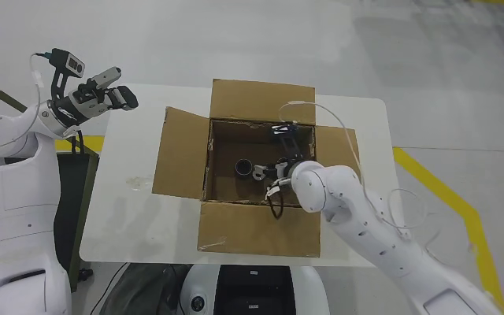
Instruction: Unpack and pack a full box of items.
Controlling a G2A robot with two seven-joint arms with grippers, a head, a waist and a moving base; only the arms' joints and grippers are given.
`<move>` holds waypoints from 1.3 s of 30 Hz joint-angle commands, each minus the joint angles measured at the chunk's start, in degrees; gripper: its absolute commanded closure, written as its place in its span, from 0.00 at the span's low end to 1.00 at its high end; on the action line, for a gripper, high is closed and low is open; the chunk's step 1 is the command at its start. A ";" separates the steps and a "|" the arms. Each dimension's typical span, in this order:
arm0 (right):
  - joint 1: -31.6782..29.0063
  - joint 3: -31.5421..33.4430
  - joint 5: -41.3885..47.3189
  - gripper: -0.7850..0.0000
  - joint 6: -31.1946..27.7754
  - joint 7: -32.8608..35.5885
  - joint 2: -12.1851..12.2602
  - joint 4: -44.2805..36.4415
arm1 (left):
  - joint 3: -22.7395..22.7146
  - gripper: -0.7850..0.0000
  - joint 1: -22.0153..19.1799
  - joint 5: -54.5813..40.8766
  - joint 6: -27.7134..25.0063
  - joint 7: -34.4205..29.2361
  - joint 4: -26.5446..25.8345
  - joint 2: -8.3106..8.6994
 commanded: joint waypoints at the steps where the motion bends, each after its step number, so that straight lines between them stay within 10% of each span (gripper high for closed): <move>1: 0.04 -0.10 -0.41 0.00 0.71 0.12 -0.21 0.80 | 0.00 0.00 0.00 0.00 0.00 0.00 0.00 0.00; 4: 0.04 -0.05 -0.90 0.00 1.68 0.32 -0.51 1.63 | 0.00 0.00 0.00 0.00 0.00 0.00 0.00 0.00; 9: 0.34 -0.09 -1.34 0.44 0.90 1.04 -0.94 3.35 | 0.00 0.00 0.00 0.00 0.00 0.00 0.00 0.00; 14: 1.24 -0.61 -2.40 0.24 2.40 1.69 -1.68 5.41 | 0.00 0.00 0.00 0.00 0.00 0.00 0.00 0.00; 39: 2.32 -0.25 -1.82 0.23 3.88 1.50 -4.71 13.71 | 0.00 0.00 0.00 0.00 0.00 0.00 0.00 0.00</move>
